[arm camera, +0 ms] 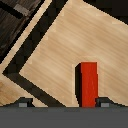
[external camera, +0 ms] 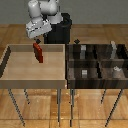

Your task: Place the box of cereal into the appropriate compartment.

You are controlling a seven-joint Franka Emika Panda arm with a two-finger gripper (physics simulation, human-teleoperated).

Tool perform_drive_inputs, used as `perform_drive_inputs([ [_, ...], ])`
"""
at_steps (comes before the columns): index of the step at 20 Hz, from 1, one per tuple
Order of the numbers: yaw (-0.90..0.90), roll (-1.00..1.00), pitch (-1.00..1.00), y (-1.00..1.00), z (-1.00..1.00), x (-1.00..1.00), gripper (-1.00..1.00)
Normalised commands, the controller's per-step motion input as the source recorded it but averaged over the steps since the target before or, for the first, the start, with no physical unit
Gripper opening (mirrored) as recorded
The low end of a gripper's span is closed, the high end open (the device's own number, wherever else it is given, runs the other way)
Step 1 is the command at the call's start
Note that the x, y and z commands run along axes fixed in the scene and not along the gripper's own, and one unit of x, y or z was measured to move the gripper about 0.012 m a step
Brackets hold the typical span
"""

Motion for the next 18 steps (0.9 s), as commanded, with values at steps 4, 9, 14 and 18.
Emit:
perform_drive_inputs([
  [4,0.55,0.00,0.00,-0.25,0.00,0.00,1.00],
  [9,0.00,0.00,0.00,-0.40,0.00,0.00,1.00],
  [14,0.00,0.00,0.00,0.00,0.00,0.40,1.00],
  [18,0.00,0.00,0.00,0.00,0.00,0.25,1.00],
])
